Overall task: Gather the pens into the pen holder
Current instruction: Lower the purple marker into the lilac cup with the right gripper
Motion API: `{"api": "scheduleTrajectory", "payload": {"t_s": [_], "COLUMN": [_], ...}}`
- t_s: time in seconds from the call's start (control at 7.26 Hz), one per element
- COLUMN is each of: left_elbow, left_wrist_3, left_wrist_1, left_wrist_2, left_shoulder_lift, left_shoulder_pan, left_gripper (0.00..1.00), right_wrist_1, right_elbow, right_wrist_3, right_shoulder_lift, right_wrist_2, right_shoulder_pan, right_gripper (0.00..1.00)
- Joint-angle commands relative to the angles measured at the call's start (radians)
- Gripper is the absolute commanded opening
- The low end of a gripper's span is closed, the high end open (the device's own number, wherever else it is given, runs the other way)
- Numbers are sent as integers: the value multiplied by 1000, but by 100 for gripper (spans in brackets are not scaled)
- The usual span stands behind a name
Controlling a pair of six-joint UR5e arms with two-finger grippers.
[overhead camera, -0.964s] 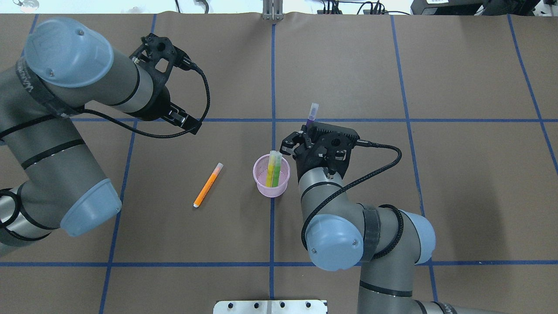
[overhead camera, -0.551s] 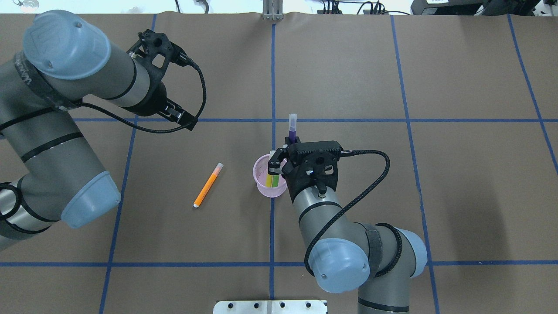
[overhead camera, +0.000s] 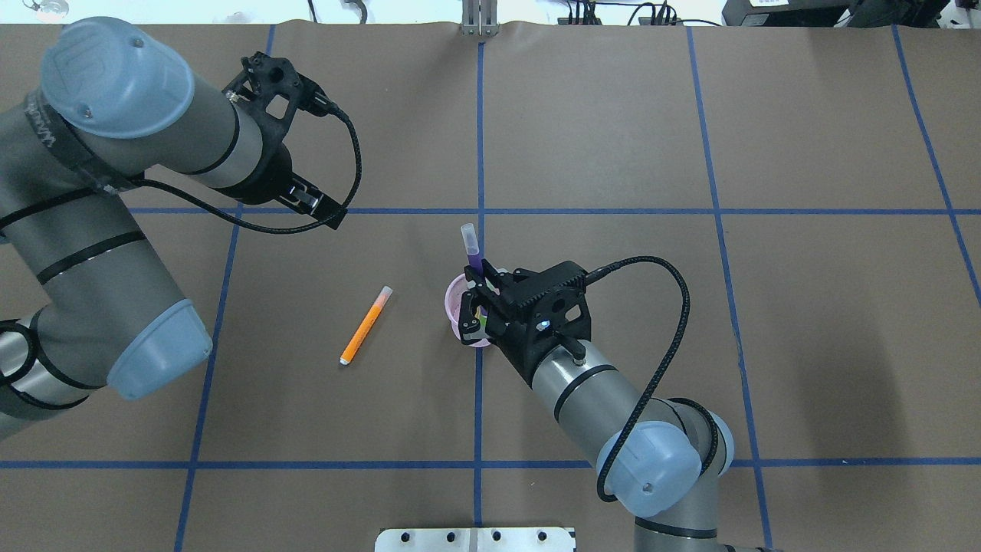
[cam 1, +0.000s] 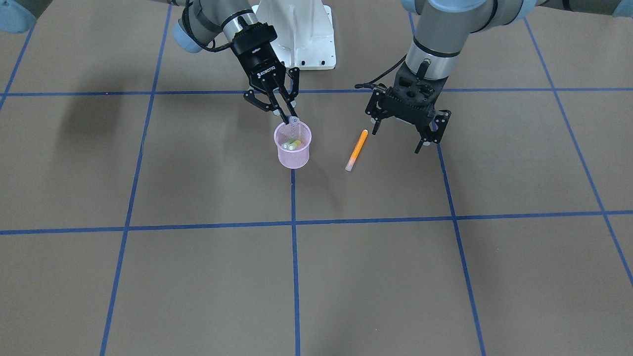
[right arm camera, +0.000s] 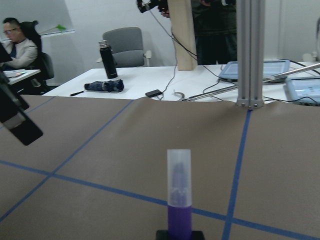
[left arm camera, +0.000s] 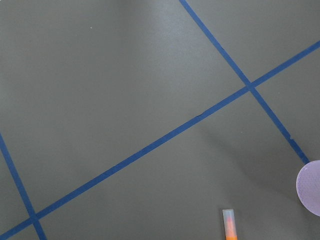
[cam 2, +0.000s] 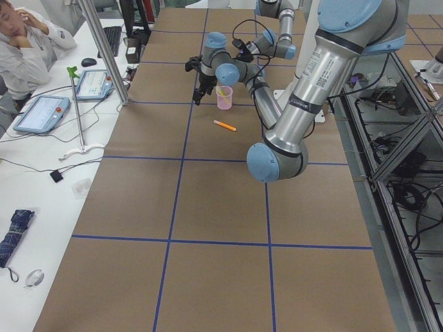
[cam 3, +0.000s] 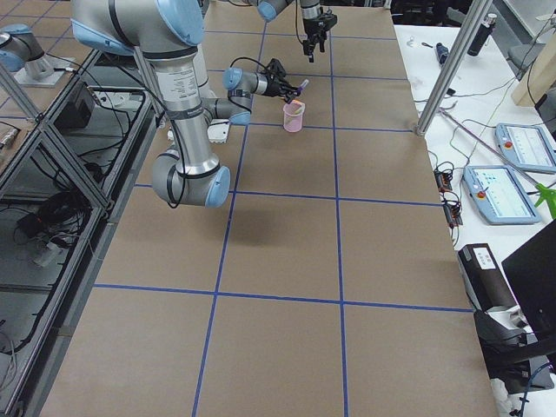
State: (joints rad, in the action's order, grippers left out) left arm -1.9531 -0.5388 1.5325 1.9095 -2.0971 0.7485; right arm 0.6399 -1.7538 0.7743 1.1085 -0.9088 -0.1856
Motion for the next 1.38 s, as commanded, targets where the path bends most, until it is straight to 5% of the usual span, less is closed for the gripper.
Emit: {"api": "scheduleTrajectory", "payload": {"t_s": [0.0, 0.83, 0.96, 1.24], "left_elbow": [0, 0, 0, 0], "left_wrist_3": [-3, -3, -3, -3], "left_wrist_1": [0, 3, 2, 3], "left_wrist_2": [0, 6, 6, 6], "left_shoulder_lift": [0, 6, 6, 8], "left_shoulder_pan": [0, 0, 0, 0], "left_gripper": [100, 100, 100, 100], "right_wrist_1": [-45, -48, -48, -46], "right_elbow": [3, 71, 95, 109], "right_wrist_3": [-96, -101, -93, -73], "right_shoulder_lift": [13, -35, -57, -67], "right_wrist_2": [-35, -35, -33, -25], "right_shoulder_pan": [0, -17, -17, -17], "right_gripper": [0, 0, 9, 99]}}
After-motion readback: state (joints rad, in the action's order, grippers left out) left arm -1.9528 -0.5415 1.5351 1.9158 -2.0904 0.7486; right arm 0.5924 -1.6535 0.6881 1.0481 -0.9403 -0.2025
